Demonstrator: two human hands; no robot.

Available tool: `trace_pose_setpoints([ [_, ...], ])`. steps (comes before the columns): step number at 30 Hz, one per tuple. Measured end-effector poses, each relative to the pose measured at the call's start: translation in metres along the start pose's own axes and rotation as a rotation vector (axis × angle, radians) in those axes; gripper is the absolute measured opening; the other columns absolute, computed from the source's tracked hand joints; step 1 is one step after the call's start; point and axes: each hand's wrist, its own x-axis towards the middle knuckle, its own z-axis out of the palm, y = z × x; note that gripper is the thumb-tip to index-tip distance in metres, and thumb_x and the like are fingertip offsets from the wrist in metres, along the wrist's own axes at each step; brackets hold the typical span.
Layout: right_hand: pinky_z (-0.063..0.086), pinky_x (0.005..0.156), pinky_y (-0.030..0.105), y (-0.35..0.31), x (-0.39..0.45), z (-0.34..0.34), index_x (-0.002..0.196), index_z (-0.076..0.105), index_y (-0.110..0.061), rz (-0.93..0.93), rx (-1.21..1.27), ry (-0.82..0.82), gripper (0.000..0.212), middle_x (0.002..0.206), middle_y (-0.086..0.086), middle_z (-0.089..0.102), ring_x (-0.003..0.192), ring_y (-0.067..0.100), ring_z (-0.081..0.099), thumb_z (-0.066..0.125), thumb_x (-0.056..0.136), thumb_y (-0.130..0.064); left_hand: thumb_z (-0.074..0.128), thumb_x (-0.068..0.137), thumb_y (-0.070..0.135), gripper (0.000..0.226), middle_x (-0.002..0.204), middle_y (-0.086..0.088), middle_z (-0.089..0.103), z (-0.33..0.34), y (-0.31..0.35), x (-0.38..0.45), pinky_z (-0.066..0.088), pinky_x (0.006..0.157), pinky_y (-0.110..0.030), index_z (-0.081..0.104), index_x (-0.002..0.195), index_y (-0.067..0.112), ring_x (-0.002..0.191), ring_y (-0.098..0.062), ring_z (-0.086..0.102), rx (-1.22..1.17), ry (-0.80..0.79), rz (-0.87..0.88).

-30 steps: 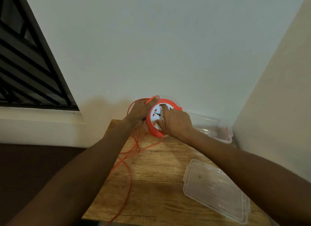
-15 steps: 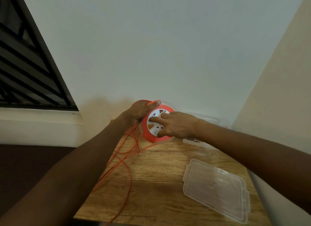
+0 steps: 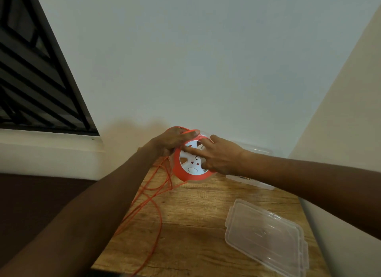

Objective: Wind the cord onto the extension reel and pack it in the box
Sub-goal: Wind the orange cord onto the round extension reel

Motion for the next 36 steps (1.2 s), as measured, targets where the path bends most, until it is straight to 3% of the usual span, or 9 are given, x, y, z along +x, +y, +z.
trace_pose_setpoints([
  [3,0.04,0.078,0.042,-0.006,0.003,-0.006,0.12,0.062,-0.046,0.113,-0.011,-0.078,0.029,0.161,0.02,0.005,0.111,0.04,0.043,0.057,0.093,-0.035,0.07,0.094,0.049,0.055,0.106,-0.023,0.079,-0.005,0.001,0.0,0.065,0.073,-0.04,0.072,0.113,-0.003,0.087,-0.034,0.078,-0.058,0.017,-0.008],
  [6,0.043,0.083,0.042,-0.006,0.004,-0.005,0.123,0.06,-0.045,0.188,-0.006,-0.083,0.031,0.157,0.023,0.011,0.11,0.037,0.045,0.055,0.094,-0.035,0.067,0.096,0.048,0.049,0.1,-0.02,0.08,-0.01,0.003,-0.001,0.066,0.072,-0.038,0.072,0.111,0.002,0.084,-0.032,0.078,-0.121,0.033,-0.041],
  [12,0.043,0.084,0.044,0.001,-0.001,0.003,0.122,0.063,-0.037,0.111,-0.02,0.023,0.04,0.153,0.014,0.023,0.123,0.036,0.029,0.072,0.084,-0.036,0.068,0.091,0.052,0.056,0.1,-0.018,0.08,-0.009,0.004,-0.005,0.066,0.068,-0.039,0.07,0.116,0.002,0.081,-0.03,0.079,-0.163,-0.021,-0.041],
  [15,0.043,0.088,0.045,0.001,-0.001,0.003,0.12,0.066,-0.032,0.111,-0.029,0.037,0.042,0.148,0.011,0.031,0.125,0.037,0.03,0.077,0.08,-0.035,0.067,0.09,0.053,0.053,0.101,-0.017,0.081,-0.009,0.006,-0.005,0.066,0.067,-0.039,0.071,0.114,0.005,0.08,-0.03,0.08,-0.152,-0.019,-0.043],
  [18,0.042,0.087,0.043,0.0,0.002,0.0,0.121,0.066,-0.03,0.139,-0.033,0.045,0.039,0.146,0.011,0.032,0.121,0.035,0.033,0.073,0.083,-0.034,0.065,0.093,0.05,0.048,0.098,-0.015,0.081,-0.012,0.01,-0.005,0.066,0.064,-0.038,0.072,0.112,0.007,0.079,-0.029,0.08,-0.187,-0.007,-0.042],
  [22,0.043,0.087,0.042,0.002,0.001,0.0,0.123,0.063,-0.033,0.188,-0.023,0.053,0.034,0.146,0.016,0.035,0.121,0.035,0.037,0.064,0.089,-0.038,0.076,0.075,0.057,0.063,0.098,-0.017,0.081,-0.017,0.012,-0.006,0.065,0.065,-0.038,0.071,0.11,0.006,0.08,-0.03,0.08,-0.213,-0.027,-0.039],
  [25,0.042,0.089,0.041,0.007,-0.001,0.003,0.126,0.059,-0.038,0.163,-0.01,0.066,0.032,0.147,0.017,0.034,0.124,0.034,0.038,0.057,0.093,-0.04,0.078,0.083,0.055,0.055,0.098,-0.017,0.081,-0.016,0.009,-0.004,0.065,0.066,-0.038,0.072,0.108,0.006,0.081,-0.03,0.08,-0.197,0.007,-0.016],
  [32,0.039,0.091,0.046,-0.01,0.011,0.009,0.134,0.051,-0.027,0.258,0.11,0.092,0.035,0.108,0.017,0.061,0.1,0.035,0.056,0.035,0.103,-0.033,0.069,0.094,0.05,0.035,0.09,-0.008,0.084,-0.004,0.022,0.0,0.063,0.058,-0.031,0.075,0.1,0.016,0.075,-0.026,0.081,-0.105,0.168,0.083],
  [36,0.038,0.095,0.049,-0.023,0.017,0.006,0.135,0.05,-0.028,0.418,0.351,0.113,0.037,0.103,0.017,0.066,0.094,0.036,0.063,0.042,0.1,-0.032,0.069,0.095,0.05,0.033,0.087,-0.004,0.084,0.0,0.021,0.002,0.063,0.056,-0.029,0.075,0.099,0.018,0.074,-0.024,0.082,-0.085,0.21,0.066],
])
